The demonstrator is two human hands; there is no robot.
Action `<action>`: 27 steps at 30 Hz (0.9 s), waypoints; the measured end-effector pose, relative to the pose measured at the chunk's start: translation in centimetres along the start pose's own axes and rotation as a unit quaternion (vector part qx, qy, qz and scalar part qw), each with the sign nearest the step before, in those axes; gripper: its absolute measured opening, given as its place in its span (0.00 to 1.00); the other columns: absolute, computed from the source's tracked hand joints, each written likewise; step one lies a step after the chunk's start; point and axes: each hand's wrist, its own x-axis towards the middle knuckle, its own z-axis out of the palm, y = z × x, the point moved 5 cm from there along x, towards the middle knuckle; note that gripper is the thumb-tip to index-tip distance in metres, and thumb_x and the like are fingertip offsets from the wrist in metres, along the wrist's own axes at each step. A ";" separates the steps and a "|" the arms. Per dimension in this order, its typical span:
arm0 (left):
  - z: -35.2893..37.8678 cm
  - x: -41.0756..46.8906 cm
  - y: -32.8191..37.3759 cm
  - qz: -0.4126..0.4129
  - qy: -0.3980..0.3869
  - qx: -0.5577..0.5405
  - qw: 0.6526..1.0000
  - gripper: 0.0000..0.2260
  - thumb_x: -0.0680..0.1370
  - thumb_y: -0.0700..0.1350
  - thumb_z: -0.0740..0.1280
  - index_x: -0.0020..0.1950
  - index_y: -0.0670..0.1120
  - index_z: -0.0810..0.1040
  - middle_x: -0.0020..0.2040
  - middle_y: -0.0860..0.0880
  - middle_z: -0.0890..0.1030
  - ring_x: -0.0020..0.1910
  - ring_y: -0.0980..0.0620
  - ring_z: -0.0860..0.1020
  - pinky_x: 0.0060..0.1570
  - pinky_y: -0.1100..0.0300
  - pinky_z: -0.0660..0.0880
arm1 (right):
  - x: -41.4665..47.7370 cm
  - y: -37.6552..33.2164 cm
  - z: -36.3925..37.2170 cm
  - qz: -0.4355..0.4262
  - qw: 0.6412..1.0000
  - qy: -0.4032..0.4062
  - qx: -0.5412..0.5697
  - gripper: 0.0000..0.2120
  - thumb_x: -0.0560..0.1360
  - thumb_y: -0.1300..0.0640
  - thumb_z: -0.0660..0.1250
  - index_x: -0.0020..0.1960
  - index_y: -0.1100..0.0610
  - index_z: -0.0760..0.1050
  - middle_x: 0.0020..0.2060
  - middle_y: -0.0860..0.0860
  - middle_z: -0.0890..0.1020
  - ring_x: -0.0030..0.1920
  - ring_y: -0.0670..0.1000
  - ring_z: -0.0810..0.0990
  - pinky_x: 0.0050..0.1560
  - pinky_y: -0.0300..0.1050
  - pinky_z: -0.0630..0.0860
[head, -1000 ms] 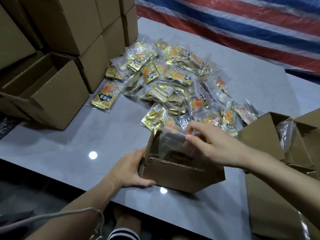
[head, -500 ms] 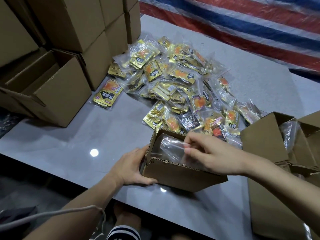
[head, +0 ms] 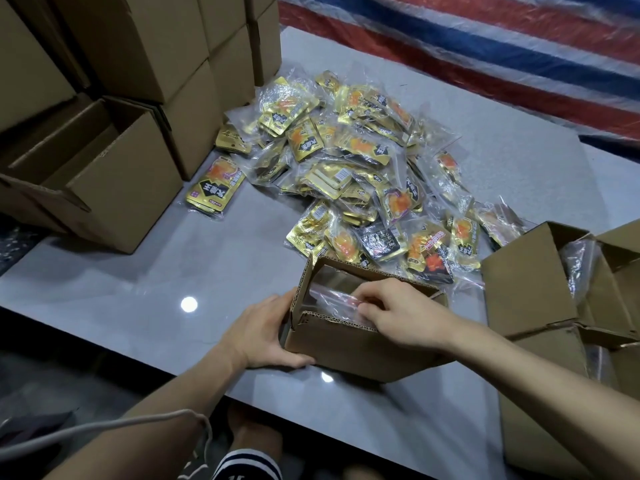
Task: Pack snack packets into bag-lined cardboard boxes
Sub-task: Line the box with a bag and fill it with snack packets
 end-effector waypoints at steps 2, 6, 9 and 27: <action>0.1 0.0 0.0 0.002 -0.004 0.002 1.000 0.38 0.58 0.69 0.77 0.64 0.74 0.64 0.52 0.64 0.79 0.52 0.63 0.78 0.49 0.58 0.79 | 0.2 0.3 -0.1 0.020 0.999 0.021 0.039 0.09 0.75 0.62 0.67 0.51 0.49 0.79 0.35 0.44 0.84 0.35 0.36 0.78 0.38 0.29 0.69; 0.2 0.1 -0.2 0.001 -0.011 0.010 1.000 0.39 0.58 0.70 0.76 0.66 0.74 0.64 0.52 0.64 0.78 0.52 0.64 0.78 0.50 0.58 0.79 | 0.3 -0.1 -1.0 0.022 0.997 0.066 -0.031 0.09 0.69 0.58 0.77 0.43 0.49 0.78 0.36 0.47 0.84 0.38 0.43 0.81 0.41 0.41 0.76; 0.2 0.1 -0.2 -0.002 -0.016 0.007 1.000 0.38 0.59 0.70 0.76 0.66 0.71 0.67 0.53 0.64 0.78 0.53 0.64 0.77 0.51 0.58 0.78 | -0.5 -1.0 -1.8 0.015 0.982 0.124 -0.145 0.09 0.68 0.48 0.78 0.41 0.50 0.79 0.38 0.46 0.81 0.43 0.51 0.80 0.42 0.46 0.76; -0.2 -0.1 0.5 0.005 0.005 0.005 1.000 0.37 0.57 0.69 0.77 0.62 0.75 0.64 0.53 0.66 0.77 0.47 0.64 0.78 0.46 0.61 0.77 | -2.6 -1.4 1.1 0.042 0.967 -0.250 -0.014 0.36 0.80 0.32 0.34 0.72 0.41 0.73 0.69 0.44 0.76 0.70 0.45 0.72 0.76 0.47 0.59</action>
